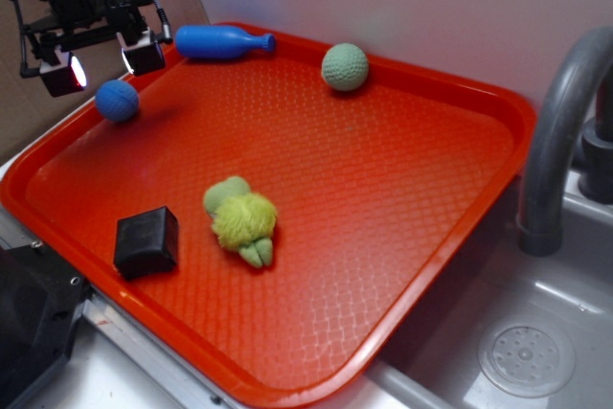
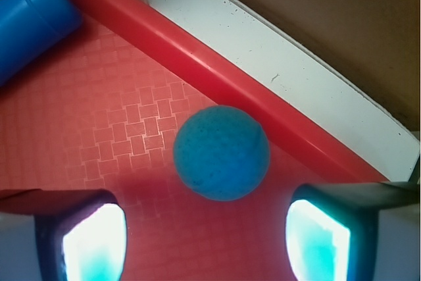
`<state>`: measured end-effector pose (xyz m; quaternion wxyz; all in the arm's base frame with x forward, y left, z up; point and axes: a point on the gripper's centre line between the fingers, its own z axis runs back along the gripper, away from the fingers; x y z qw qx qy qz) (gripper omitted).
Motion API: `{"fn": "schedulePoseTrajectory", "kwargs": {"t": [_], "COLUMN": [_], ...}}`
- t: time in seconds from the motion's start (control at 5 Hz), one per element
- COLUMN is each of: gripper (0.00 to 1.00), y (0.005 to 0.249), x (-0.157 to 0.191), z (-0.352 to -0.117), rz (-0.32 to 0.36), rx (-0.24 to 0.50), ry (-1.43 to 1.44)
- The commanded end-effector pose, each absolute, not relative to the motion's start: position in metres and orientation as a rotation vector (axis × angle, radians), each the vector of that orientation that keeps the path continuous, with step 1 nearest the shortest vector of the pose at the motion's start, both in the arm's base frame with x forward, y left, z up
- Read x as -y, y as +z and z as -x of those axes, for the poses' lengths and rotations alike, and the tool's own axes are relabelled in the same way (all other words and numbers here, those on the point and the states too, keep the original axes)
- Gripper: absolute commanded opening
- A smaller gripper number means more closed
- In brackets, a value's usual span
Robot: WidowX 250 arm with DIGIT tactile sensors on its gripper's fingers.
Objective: Grab the blue ball.
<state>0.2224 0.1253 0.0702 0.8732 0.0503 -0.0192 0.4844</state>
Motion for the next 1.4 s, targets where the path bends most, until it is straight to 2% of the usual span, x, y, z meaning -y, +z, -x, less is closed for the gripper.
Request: {"fn": "schedulePoseTrajectory", "kwargs": {"t": [0.0,0.2,0.6,0.8,1.2], "gripper": [1.00,0.00,0.00,0.00,0.00], "y": [0.062,0.070,0.043,0.036,0.040], "x": [-0.156,-0.145,-0.170,-0.172,-0.165], "z": [-0.216,-0.213,-0.221,-0.224,-0.222], "rz": [-0.152,-0.137,-0.241,-0.270,-0.253], "rx": [0.077,0.106,0.094,0.096,0.118], "ry": [1.077,1.072,1.099,1.100,1.077]}}
